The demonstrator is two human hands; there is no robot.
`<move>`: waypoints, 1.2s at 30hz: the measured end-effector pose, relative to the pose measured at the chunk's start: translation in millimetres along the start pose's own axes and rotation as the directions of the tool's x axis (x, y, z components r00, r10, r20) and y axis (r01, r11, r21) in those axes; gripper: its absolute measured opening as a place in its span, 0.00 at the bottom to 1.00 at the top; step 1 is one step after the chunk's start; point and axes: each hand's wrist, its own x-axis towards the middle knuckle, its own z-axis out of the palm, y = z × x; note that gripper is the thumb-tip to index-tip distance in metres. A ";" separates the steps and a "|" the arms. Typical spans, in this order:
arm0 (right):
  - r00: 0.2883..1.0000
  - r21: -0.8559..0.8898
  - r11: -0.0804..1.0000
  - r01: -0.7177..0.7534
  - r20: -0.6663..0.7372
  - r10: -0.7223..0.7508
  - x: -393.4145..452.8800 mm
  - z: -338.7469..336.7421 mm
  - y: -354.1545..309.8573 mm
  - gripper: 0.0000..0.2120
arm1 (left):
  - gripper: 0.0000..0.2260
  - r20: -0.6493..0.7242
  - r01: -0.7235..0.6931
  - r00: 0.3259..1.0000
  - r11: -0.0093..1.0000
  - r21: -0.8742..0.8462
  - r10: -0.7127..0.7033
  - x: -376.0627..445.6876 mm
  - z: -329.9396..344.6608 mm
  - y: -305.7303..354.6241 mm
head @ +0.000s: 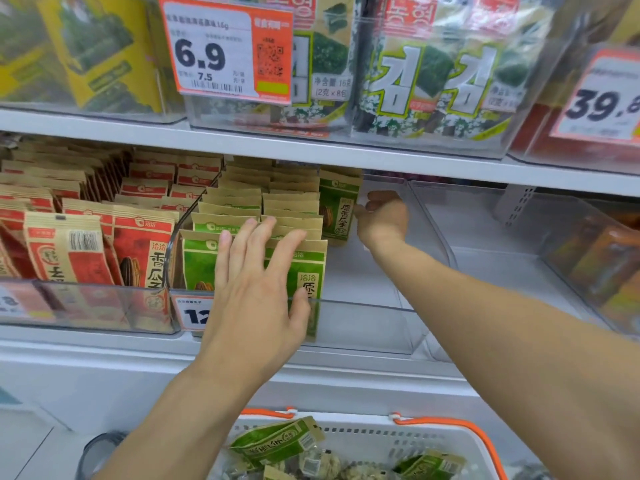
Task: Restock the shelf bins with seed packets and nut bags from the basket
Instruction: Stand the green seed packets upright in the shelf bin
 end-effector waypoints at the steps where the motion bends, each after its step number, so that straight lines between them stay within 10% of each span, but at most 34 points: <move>1: 1.000 0.050 0.999 -0.022 0.013 0.022 -5.8 -5.8 -1.2 0.09 | 0.28 -0.002 -0.002 1.000 1.000 -0.006 0.002 -0.4 -1.0 -0.3; 10: 0.914 0.209 0.954 0.215 0.303 -0.272 -151.7 -114.1 -17.9 0.07 | 0.08 -0.294 -0.110 0.955 0.975 -0.194 0.049 -25.2 -14.1 34.2; 16: 0.864 0.105 0.992 0.076 0.490 -0.118 -215.7 -156.5 56.3 0.07 | 0.08 0.328 0.123 0.944 0.971 -0.206 -0.050 -107.3 40.0 40.6; 23: 0.579 -0.527 0.847 0.069 0.712 0.396 -246.2 -176.5 204.3 0.06 | 0.20 0.823 0.317 0.497 0.941 0.121 -0.274 -232.2 92.6 19.0; 29: 0.453 -0.745 0.650 0.151 0.637 0.624 -284.6 -190.6 257.4 0.28 | 0.18 0.703 0.515 0.555 0.847 0.131 -0.445 -270.2 108.3 15.3; 36: 0.509 -0.755 0.649 0.098 0.598 0.619 -309.4 -180.8 253.0 0.45 | 0.25 0.549 0.797 0.476 0.601 0.061 -0.687 -255.2 113.9 17.2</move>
